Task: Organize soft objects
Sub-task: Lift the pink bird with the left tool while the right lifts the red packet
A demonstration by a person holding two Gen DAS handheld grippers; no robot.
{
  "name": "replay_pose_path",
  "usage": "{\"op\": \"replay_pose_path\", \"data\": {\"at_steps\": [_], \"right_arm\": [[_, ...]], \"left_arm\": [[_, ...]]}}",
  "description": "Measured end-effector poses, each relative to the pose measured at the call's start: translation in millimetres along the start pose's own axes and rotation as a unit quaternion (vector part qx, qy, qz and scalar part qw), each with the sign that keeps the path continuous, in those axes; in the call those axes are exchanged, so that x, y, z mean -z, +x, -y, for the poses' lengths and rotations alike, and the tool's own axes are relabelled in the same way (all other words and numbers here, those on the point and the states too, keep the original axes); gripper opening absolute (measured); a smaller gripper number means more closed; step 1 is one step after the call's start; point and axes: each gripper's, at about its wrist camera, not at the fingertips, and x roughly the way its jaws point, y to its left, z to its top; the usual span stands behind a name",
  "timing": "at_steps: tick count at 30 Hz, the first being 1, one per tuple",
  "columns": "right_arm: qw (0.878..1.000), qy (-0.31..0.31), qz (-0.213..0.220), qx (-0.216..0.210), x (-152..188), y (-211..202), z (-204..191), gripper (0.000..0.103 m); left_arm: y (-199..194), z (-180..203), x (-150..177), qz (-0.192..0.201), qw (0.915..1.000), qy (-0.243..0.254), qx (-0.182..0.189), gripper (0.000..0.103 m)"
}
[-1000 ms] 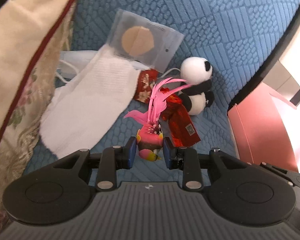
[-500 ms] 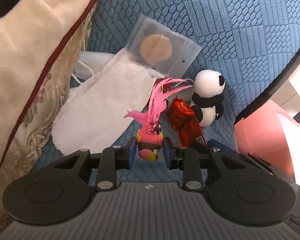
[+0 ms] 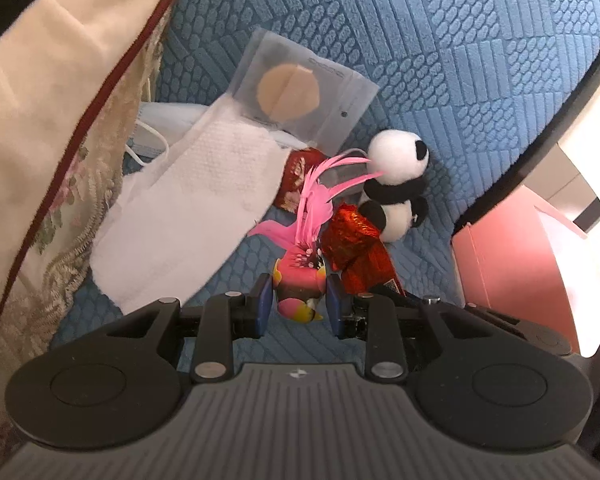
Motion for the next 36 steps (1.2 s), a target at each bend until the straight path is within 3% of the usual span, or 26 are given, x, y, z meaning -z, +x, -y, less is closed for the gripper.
{"op": "replay_pose_path", "data": {"at_steps": [18, 36], "right_arm": [[0.997, -0.06, -0.033, 0.019, 10.5, -41.9, -19.0, 0.003], [0.999, -0.001, -0.015, -0.034, 46.5, -90.6, -10.4, 0.003]], "left_arm": [[-13.6, -5.3, 12.0, -0.002, 1.0, 0.005, 0.002, 0.033], [-33.4, 8.4, 48.6, -0.004, 0.9993, 0.018, -0.033, 0.033]]}}
